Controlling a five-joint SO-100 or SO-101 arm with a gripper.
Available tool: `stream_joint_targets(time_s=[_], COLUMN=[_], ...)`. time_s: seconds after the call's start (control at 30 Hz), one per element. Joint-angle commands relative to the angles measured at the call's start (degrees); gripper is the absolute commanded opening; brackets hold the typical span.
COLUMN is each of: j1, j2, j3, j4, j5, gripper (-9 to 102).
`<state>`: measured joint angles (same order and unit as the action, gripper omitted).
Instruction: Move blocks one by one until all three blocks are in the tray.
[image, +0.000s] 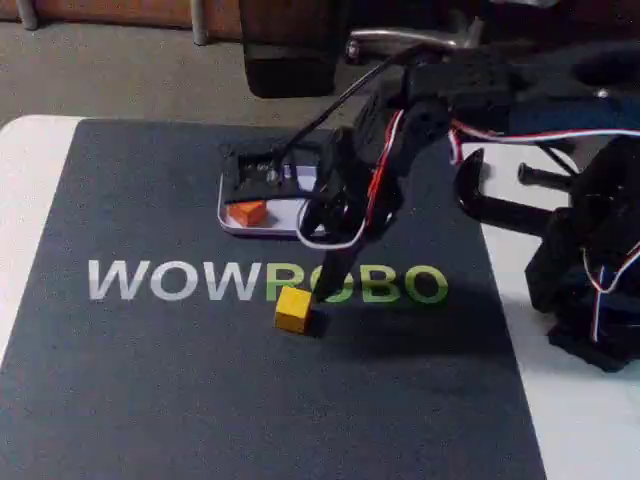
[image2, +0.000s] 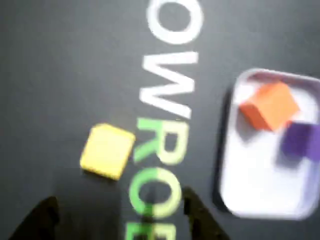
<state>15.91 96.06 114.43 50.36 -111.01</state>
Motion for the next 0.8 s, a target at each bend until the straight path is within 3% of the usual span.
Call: stream_joint_targets(time_s=[0.0, 0.17, 0.57, 0.77], j1=[-0.4, -0.2, -1.5, -2.1], j2=[-1.8, -6.2, -8.4, -9.6], j3=[0.4, 1.9, 3.6, 5.1], j4=[-4.0, -11.4, -13.6, -16.4], j5=[0.1, -1.1, -5.1, -5.7], gripper=[28, 28, 28, 21])
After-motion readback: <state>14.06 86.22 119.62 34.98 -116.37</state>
